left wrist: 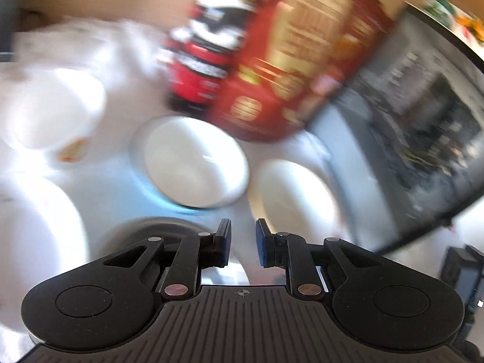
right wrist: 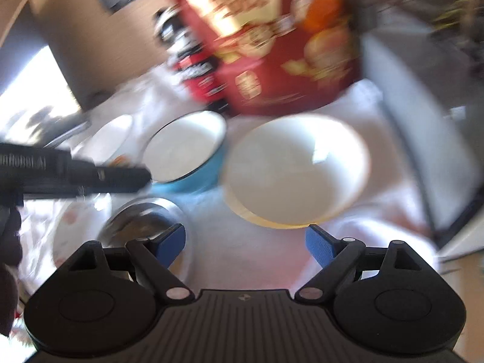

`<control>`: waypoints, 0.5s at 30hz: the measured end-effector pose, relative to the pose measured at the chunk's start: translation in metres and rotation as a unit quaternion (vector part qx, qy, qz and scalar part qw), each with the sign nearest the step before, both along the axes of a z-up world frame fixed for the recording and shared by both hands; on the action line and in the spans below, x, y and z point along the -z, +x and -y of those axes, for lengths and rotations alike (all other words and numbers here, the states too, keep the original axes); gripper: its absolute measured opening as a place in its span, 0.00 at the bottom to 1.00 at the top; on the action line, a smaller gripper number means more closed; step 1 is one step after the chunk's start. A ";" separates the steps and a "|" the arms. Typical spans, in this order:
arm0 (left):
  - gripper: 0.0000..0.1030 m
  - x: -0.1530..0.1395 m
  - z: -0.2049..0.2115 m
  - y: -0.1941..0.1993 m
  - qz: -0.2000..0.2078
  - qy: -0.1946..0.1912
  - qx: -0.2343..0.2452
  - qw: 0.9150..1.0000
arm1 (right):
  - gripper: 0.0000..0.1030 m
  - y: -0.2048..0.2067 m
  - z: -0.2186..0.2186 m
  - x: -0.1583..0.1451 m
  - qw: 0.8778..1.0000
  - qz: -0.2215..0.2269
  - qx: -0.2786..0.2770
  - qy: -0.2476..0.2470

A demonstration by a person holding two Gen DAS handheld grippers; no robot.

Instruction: Organize plates and bowls

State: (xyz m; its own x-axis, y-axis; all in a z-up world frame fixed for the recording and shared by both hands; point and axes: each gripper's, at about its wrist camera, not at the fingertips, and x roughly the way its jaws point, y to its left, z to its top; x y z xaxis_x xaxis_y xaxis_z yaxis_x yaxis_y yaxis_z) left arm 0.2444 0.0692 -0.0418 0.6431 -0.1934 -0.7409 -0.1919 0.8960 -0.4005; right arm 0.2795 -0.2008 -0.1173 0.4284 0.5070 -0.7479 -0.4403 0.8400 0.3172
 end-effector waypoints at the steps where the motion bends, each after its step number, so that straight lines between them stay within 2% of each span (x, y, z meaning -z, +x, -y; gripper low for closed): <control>1: 0.19 0.000 -0.009 -0.003 -0.003 0.015 -0.014 1.000 | 0.85 -0.001 -0.008 0.004 1.000 -0.005 -0.007 -0.002; 4: 0.19 0.007 -0.036 -0.009 -0.022 0.051 -0.048 0.997 | 0.85 -0.007 -0.027 0.011 0.999 -0.025 -0.020 0.000; 6: 0.19 0.015 -0.050 -0.011 -0.034 0.055 -0.053 0.996 | 0.85 -0.011 -0.040 0.016 0.999 -0.035 -0.023 -0.008; 11: 0.19 0.031 -0.071 -0.016 -0.056 0.063 -0.021 0.996 | 0.85 -0.016 -0.066 0.028 0.998 -0.046 -0.004 -0.031; 15: 0.19 0.040 -0.076 -0.017 -0.063 0.084 0.025 0.994 | 0.91 -0.025 -0.082 0.037 0.997 -0.063 0.006 -0.040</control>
State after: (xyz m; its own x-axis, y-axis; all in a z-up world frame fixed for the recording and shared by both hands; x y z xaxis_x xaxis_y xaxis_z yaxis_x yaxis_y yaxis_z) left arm 0.2278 0.1454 -0.0819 0.5361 -0.0894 -0.8394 -0.1837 0.9582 -0.2194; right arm 0.2542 -0.1191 -0.1547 0.3338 0.4388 -0.8343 -0.3914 0.8697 0.3008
